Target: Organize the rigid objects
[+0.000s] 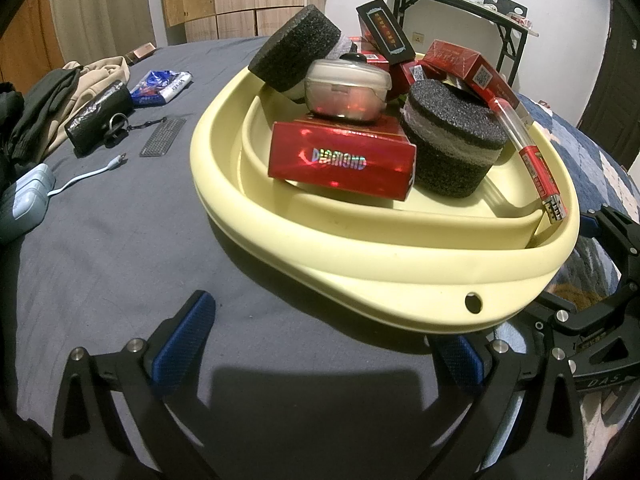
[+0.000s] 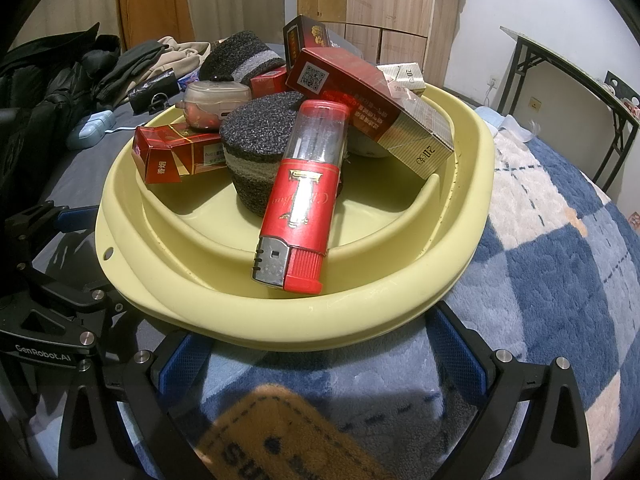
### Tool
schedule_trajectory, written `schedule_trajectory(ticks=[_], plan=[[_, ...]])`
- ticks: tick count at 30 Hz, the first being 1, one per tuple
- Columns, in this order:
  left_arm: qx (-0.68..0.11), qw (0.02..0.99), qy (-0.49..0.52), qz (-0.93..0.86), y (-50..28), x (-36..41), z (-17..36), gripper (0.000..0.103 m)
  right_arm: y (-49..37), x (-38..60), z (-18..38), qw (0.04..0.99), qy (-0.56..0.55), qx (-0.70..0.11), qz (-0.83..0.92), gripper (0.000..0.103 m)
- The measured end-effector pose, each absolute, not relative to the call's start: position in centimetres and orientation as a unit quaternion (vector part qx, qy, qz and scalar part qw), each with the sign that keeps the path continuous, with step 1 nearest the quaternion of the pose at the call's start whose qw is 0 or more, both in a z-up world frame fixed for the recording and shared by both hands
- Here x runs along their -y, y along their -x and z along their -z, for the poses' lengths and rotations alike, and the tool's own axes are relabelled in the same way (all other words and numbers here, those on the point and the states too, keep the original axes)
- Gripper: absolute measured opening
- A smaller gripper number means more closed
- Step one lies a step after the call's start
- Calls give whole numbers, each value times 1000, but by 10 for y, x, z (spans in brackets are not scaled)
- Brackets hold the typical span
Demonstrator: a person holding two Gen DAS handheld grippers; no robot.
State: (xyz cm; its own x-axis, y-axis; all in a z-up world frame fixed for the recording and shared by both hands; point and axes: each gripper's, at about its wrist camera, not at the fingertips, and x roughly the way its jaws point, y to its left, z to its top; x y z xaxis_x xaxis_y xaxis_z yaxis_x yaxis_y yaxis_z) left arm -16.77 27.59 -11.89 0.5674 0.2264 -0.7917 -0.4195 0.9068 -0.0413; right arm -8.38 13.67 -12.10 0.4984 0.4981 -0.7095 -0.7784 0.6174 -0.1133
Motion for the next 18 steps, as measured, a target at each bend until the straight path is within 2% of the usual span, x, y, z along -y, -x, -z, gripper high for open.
schedule_trajectory(ticks=[18], plan=[[-427,878,113,-184,168,-276,119,103,84,-137,121,838,215,-325,-381,103]])
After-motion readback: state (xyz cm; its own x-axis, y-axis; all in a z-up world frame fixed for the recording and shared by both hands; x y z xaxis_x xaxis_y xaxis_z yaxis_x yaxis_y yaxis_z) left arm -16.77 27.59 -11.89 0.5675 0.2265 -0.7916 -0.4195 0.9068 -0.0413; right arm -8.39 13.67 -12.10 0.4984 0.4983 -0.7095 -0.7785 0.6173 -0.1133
